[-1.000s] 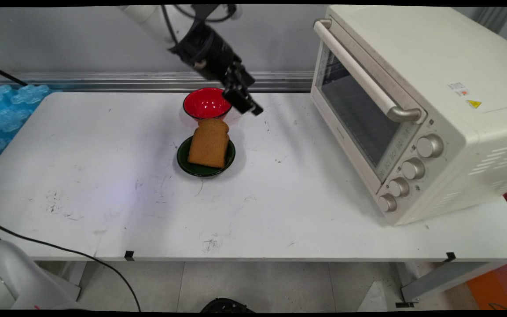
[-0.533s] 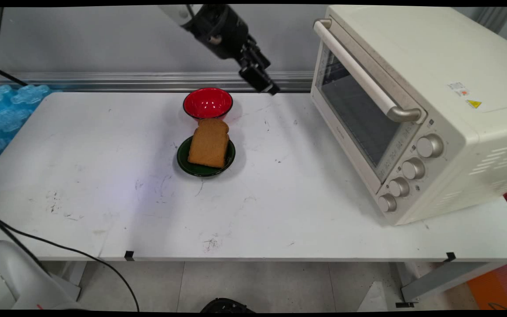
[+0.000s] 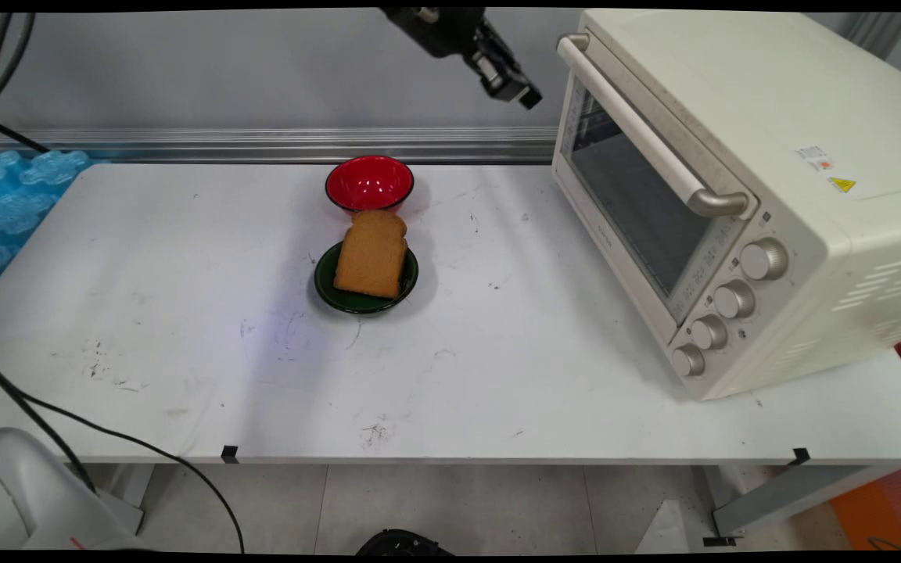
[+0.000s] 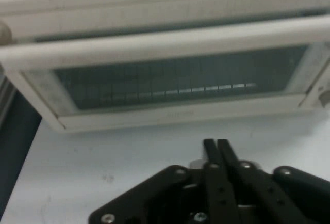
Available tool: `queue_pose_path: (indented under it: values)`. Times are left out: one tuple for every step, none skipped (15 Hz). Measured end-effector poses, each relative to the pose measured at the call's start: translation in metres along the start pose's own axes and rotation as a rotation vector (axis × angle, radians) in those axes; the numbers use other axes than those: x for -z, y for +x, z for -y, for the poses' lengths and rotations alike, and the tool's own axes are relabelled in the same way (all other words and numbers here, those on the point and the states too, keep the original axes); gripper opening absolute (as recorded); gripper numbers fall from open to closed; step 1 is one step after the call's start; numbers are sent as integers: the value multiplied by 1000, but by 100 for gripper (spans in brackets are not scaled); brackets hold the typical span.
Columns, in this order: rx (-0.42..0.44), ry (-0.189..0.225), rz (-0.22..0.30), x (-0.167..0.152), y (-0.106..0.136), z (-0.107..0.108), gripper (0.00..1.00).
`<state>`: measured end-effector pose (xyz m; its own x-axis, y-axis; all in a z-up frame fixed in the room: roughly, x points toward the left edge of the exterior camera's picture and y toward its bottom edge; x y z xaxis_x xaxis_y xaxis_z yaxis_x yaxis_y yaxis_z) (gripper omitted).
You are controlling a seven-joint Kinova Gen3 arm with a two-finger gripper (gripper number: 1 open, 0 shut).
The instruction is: Open the oven
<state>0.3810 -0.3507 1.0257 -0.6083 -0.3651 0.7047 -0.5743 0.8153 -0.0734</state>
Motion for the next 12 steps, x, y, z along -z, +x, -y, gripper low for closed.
queue_pose_path:
  values:
    - [1,-2,-5,-1,5,0,0]
    - [3,-5,-11,-1,11,1,0]
    - [2,-8,-17,-2,18,1,0]
    - [1,-10,-22,-3,23,2,0]
    - [-1,-11,-28,-4,30,3,0]
    - [-3,-10,-34,-5,36,3,0]
    - [-4,-10,-39,-6,41,4,0]
    - [-5,-9,-43,-6,45,5,0]
    - [-5,-8,-48,-7,50,5,0]
    - [-4,-7,-54,-8,55,6,0]
    - [-3,-7,-59,-10,59,7,0]
    - [0,-7,-64,-12,63,7,0]
